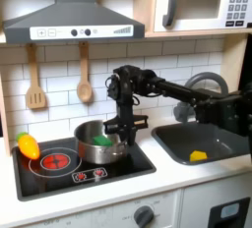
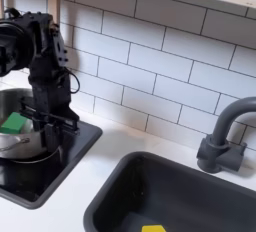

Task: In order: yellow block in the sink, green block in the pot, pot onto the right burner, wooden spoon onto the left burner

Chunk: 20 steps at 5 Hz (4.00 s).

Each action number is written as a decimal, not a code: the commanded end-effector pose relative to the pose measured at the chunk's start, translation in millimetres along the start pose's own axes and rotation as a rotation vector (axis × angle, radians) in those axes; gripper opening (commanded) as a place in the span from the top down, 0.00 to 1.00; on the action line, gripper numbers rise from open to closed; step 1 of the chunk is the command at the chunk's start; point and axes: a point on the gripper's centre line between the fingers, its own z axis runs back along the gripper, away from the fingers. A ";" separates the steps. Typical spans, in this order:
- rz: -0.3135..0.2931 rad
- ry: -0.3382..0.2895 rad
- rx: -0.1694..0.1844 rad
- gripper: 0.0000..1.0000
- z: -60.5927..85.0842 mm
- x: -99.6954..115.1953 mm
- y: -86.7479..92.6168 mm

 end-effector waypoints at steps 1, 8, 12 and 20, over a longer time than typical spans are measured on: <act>-0.007 -0.002 0.002 1.00 -0.3 -1.2 -2.2; 0.000 -0.219 -0.009 0.00 86.2 -7.4 -6.7; 0.065 -0.500 0.076 0.00 159.6 -66.7 0.2; 0.160 -1.061 0.139 0.00 211.8 -38.3 46.2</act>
